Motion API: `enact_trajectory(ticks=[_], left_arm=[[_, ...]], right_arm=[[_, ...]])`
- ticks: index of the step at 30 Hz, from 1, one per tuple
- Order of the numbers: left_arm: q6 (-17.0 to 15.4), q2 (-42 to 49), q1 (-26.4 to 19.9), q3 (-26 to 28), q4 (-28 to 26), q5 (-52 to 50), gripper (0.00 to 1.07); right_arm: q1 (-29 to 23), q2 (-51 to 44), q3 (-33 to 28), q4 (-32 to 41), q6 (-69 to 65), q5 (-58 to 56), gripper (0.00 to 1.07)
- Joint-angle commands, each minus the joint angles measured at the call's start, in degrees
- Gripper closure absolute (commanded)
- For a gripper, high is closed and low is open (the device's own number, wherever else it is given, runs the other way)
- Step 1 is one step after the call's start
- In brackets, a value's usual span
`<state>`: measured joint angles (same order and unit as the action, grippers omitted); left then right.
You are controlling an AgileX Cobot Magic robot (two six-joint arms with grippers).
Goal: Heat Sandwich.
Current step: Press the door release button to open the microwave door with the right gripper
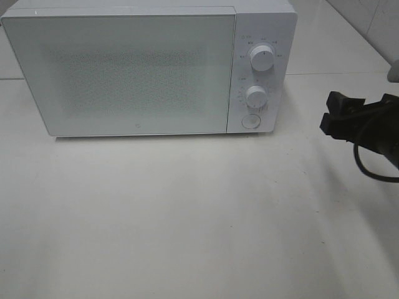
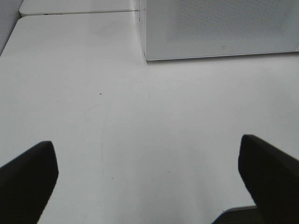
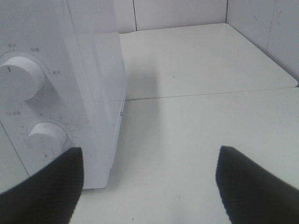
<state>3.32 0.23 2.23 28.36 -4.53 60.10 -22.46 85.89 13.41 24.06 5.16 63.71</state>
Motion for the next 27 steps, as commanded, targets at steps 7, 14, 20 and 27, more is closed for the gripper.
enact_trajectory(ticks=[7,14,20,27], left_arm=[[0.0,1.3,-0.2,-0.2,-0.1,-0.7,0.09],[0.0,1.3,-0.2,-0.2,-0.1,-0.7,0.09],[0.0,1.3,-0.2,-0.2,-0.1,-0.7,0.09],[0.0,1.3,-0.2,-0.2,-0.1,-0.7,0.09]], right_arm=[[-11.1,5.8,0.1,10.7,2.2,6.7,0.31],[-19.7,10.0,4.4,16.7,7.0,6.3,0.31],[-25.2,13.0,7.6,21.6,8.9,5.8,0.31],[-28.9,15.0,10.0,25.3,10.2,4.9,0.31]])
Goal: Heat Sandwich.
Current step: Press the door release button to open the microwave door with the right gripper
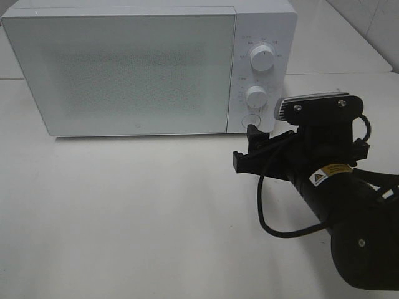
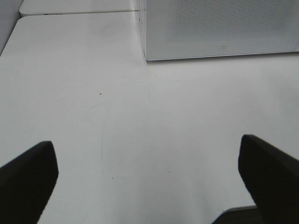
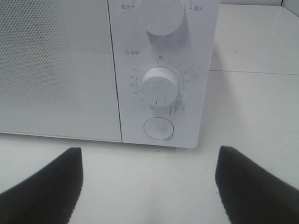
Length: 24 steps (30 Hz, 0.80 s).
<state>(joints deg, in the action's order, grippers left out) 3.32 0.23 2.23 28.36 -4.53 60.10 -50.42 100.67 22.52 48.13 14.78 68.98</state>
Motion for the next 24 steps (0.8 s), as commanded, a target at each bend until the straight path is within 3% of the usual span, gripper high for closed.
enact_trajectory(ticks=[1,11,24], left_arm=[[0.0,1.3,-0.2,-0.2,-0.1,-0.7,0.09],[0.0,1.3,-0.2,-0.2,-0.1,-0.7,0.09],[0.0,1.3,-0.2,-0.2,-0.1,-0.7,0.09]], right_arm=[[-1.0,0.2,0.9,1.2,0.6,-0.4,0.31],[-1.1,0.2,1.0,1.6,-6.0,-1.4,0.31],[-1.1,0.2,1.0,1.6,-40.5,-1.5,0.32]])
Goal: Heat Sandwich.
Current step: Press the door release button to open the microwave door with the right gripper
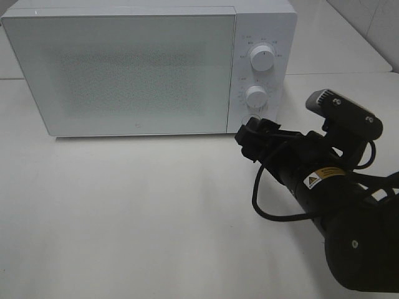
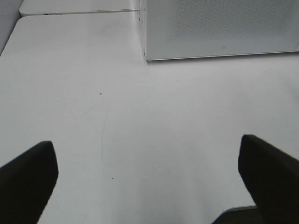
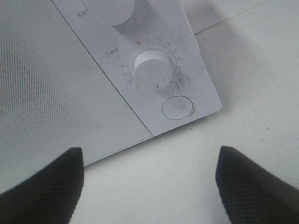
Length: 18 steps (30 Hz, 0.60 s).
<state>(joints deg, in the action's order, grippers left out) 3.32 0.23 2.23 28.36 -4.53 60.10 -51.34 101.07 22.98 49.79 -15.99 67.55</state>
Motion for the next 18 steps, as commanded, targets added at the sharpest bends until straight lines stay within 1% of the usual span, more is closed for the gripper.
enact_trajectory(ticks=[1,3,4,5,7,8,10,12,13,14,16,17,18], left_arm=[[0.0,1.3,-0.2,-0.2,-0.1,-0.7,0.09],[0.0,1.3,-0.2,-0.2,-0.1,-0.7,0.09],[0.0,1.3,-0.2,-0.2,-0.1,-0.7,0.09],[0.0,1.3,-0.2,-0.2,-0.1,-0.7,0.09],[0.0,1.3,-0.2,-0.2,-0.1,-0.7,0.09],[0.0,1.3,-0.2,-0.2,-0.1,-0.7,0.09],[0.0,1.3,-0.2,-0.2,-0.1,-0.7,0.09],[0.0,1.3,-0.2,-0.2,-0.1,-0.7,0.09],[0.0,1.3,-0.2,-0.2,-0.1,-0.7,0.09],[0.0,1.3,-0.2,-0.2,-0.1,-0.7,0.09],[0.0,1.3,-0.2,-0.2,-0.1,-0.7,0.09],[0.0,1.3,-0.2,-0.2,-0.1,-0.7,0.09],[0.0,1.3,-0.2,-0.2,-0.1,-0.7,0.09]], right_arm=[[-0.2,-0.2,0.5,-0.1,-16.6,-0.1,0.33],[-0.2,-0.2,0.5,-0.1,-23.2,-0.1,0.34],[-0.2,-0.2,0.5,-0.1,-23.2,-0.1,0.34],[-0.2,-0.2,0.5,-0.1,-29.2,-0.1,0.35],[-0.2,-0.2,0.5,-0.1,-35.2,-0.1,0.37],[-0.2,-0.2,0.5,-0.1,-35.2,-0.1,0.37],[-0.2,-0.2,0.5,-0.1,-43.3,-0.1,0.39],[-0.2,-0.2,0.5,-0.1,-47.8,-0.3,0.42],[-0.2,-0.2,0.5,-0.1,-47.8,-0.3,0.42],[-0.2,-0.2,0.5,-0.1,-52.3,-0.9,0.45],[-0.2,-0.2,0.5,-0.1,-56.0,-1.0,0.5],[-0.2,-0.2,0.5,-0.2,-58.2,-1.0,0.55],[-0.2,-0.2,0.5,-0.2,-58.2,-1.0,0.55]])
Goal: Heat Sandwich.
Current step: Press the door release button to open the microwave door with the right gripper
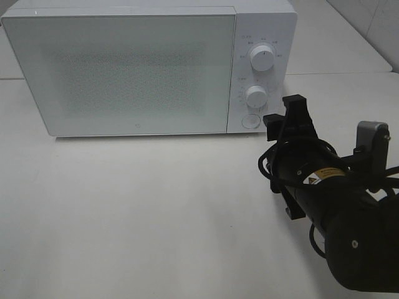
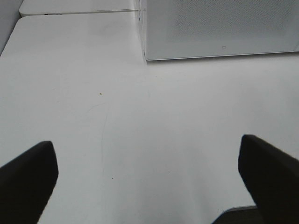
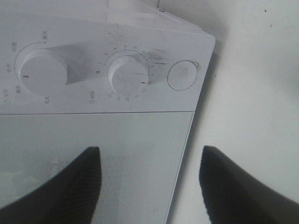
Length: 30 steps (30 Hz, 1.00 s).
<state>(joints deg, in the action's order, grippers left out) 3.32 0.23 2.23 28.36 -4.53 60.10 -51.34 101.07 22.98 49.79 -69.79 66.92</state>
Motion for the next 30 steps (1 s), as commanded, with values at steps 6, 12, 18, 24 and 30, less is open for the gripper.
enact_trajectory(ticks=[6,12,18,24,30], left_arm=[[0.0,1.3,-0.2,-0.2,-0.1,-0.7,0.09],[0.0,1.3,-0.2,-0.2,-0.1,-0.7,0.09],[0.0,1.3,-0.2,-0.2,-0.1,-0.7,0.09],[0.0,1.3,-0.2,-0.2,-0.1,-0.7,0.09],[0.0,1.3,-0.2,-0.2,-0.1,-0.7,0.09]], right_arm=[[-0.2,-0.2,0.5,-0.2,-7.2,-0.4,0.81],[-0.2,-0.2,0.5,0.3,-8.3,-2.6,1.07],[0.0,-0.2,0.5,0.3,-9.6,-5.2,1.07],[0.0,0.4,1.6,0.3,-9.3,-7.6,1.07],[1.5,3.1,3.9,-2.1,-9.9,-9.1,1.07]])
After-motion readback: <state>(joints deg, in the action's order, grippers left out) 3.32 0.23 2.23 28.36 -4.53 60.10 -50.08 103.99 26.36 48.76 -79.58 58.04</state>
